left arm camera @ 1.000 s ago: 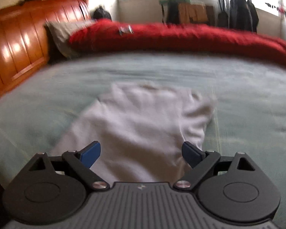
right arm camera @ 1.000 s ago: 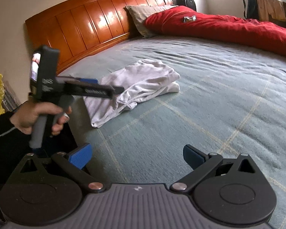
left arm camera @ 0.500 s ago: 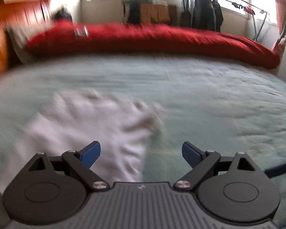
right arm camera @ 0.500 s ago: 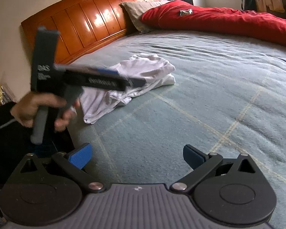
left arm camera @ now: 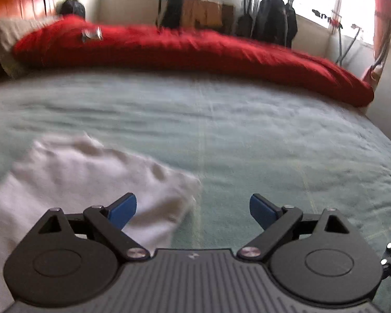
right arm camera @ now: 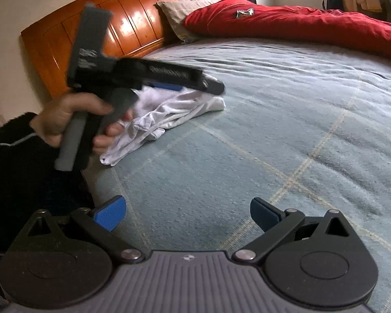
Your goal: Fold clothes
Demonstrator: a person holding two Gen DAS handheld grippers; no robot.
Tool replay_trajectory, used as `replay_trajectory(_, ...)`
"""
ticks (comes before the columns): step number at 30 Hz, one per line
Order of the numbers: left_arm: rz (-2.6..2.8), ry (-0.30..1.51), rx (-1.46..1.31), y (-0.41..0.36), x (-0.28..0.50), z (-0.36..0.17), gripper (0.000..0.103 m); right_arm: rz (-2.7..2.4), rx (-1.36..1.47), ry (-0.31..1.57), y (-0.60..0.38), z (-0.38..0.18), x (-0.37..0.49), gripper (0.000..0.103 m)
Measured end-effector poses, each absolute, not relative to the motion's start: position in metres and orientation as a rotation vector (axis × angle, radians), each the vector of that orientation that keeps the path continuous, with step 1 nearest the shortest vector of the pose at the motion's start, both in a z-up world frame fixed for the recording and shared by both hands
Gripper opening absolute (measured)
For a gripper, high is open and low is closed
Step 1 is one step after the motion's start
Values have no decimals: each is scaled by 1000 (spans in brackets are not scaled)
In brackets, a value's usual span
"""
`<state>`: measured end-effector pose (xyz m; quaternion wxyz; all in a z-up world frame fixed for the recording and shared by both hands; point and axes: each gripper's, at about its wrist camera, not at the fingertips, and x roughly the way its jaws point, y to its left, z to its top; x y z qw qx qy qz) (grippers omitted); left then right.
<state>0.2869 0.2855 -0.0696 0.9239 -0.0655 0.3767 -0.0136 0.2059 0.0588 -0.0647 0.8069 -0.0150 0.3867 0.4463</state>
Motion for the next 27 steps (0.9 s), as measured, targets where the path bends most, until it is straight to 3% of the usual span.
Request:
replay_trajectory(12,62,692,-145,278,231,-28,96,902,-13,819,39,-57,201,103)
replay_trajectory(27,201,818,-271,286,187,-64,97,861,-21,789,13,-36,170,103)
